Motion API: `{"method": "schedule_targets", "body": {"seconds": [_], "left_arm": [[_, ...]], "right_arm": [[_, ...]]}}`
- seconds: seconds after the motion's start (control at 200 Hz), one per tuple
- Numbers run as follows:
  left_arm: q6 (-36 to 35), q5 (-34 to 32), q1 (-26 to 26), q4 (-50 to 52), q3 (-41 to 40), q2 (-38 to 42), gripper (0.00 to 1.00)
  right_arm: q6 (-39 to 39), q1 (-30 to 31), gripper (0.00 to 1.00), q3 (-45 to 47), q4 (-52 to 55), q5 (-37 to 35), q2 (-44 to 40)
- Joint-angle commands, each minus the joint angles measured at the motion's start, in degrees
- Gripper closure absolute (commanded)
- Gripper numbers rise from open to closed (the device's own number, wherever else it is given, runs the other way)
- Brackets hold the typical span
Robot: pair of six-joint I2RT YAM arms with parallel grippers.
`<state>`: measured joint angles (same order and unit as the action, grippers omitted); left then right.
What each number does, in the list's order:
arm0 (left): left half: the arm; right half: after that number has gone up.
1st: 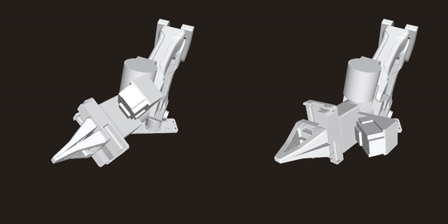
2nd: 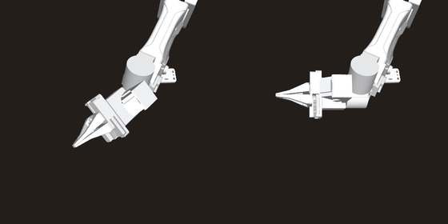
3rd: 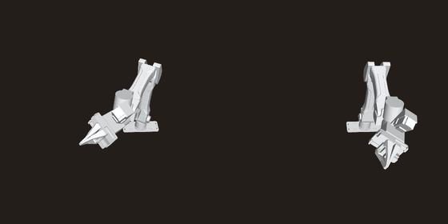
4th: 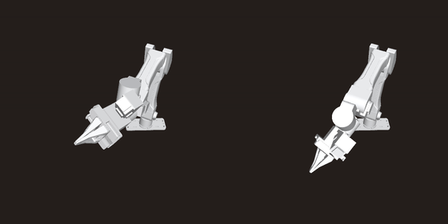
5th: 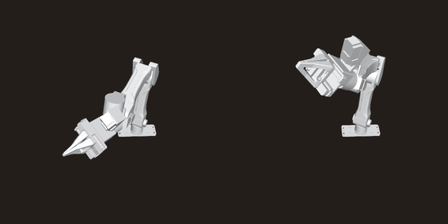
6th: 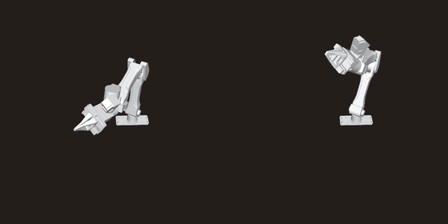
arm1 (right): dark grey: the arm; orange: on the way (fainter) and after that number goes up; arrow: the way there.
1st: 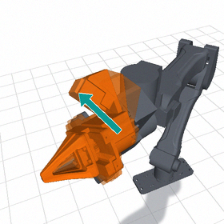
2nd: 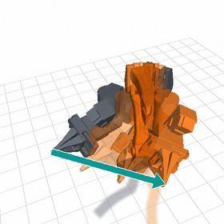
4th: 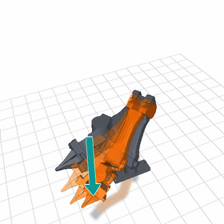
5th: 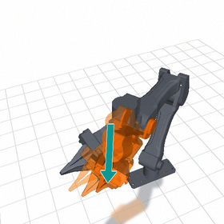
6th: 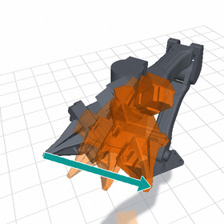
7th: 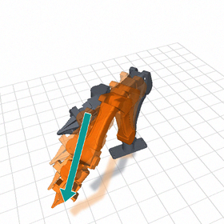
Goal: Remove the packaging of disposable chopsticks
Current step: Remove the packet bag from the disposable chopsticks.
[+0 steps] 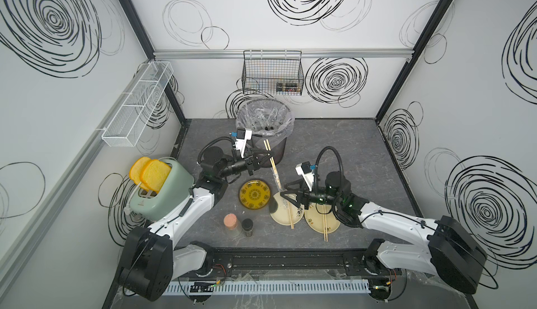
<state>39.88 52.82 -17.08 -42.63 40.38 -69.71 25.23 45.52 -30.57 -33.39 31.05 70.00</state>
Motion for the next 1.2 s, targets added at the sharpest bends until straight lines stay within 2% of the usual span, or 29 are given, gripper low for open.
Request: {"method": "schedule_targets", "body": {"seconds": [0.0, 0.09, 0.295, 0.395, 0.49, 0.54, 0.595, 0.655, 0.725, 0.776, 1.001, 1.111, 1.191], "left_arm": [[0.8, 1.3, -0.1, -4.3, -0.4, 0.2, 1.0], [0.7, 1.4, -0.1, -4.3, -0.4, 0.1, 1.0], [0.6, 1.4, -0.1, -4.1, -0.3, 0.2, 1.0], [0.6, 1.4, -0.2, -4.1, -0.3, 0.2, 1.0], [0.6, 1.4, -0.2, -4.1, -0.3, 0.0, 1.0], [0.6, 1.4, -0.2, -4.1, -0.3, 0.0, 1.0], [0.6, 1.4, -0.2, -4.1, -0.3, -0.1, 1.0], [0.6, 1.4, -0.3, -4.0, -0.3, -0.1, 1.0], [0.6, 1.5, -0.4, -4.0, -0.3, -0.2, 1.0], [0.6, 1.5, -0.5, -4.0, -0.2, -0.3, 1.0], [0.5, 1.7, -0.7, -3.9, -0.2, -0.3, 1.0], [0.5, 1.8, -0.8, -3.8, -0.1, -0.4, 1.0], [0.5, 1.9, -1.0, -3.8, -0.1, -0.4, 1.0]], "right_arm": [[-1.7, -0.6, 0.49, -2.4, 2.8, 1.8, 2.9], [-1.6, -0.4, 0.56, -2.3, 2.5, 3.5, 4.5], [1.0, -0.2, 0.91, 3.0, -1.5, 4.5, 3.9], [2.1, 0.1, 0.98, 5.7, -2.9, 4.2, 3.2], [2.7, 0.5, 1.0, 7.2, -3.7, 4.2, 2.8], [2.8, 0.6, 0.99, 7.3, -3.7, 3.8, 2.6], [2.6, 0.8, 0.93, 7.1, -3.5, 3.4, 2.3], [2.3, 0.8, 0.8, 6.4, -2.9, 2.9, 2.0], [1.6, 0.8, 0.58, 5.4, -1.9, 2.3, 1.6], [1.1, 0.8, 0.51, 4.8, -1.0, 1.9, 1.3], [-1.6, 0.7, 0.48, 0.6, 2.5, 0.9, 1.4], [-2.1, 0.7, 0.51, -1.3, 2.7, 1.5, 3.0], [-2.0, 0.7, 0.57, -2.1, 2.4, 2.0, 3.9]]}}
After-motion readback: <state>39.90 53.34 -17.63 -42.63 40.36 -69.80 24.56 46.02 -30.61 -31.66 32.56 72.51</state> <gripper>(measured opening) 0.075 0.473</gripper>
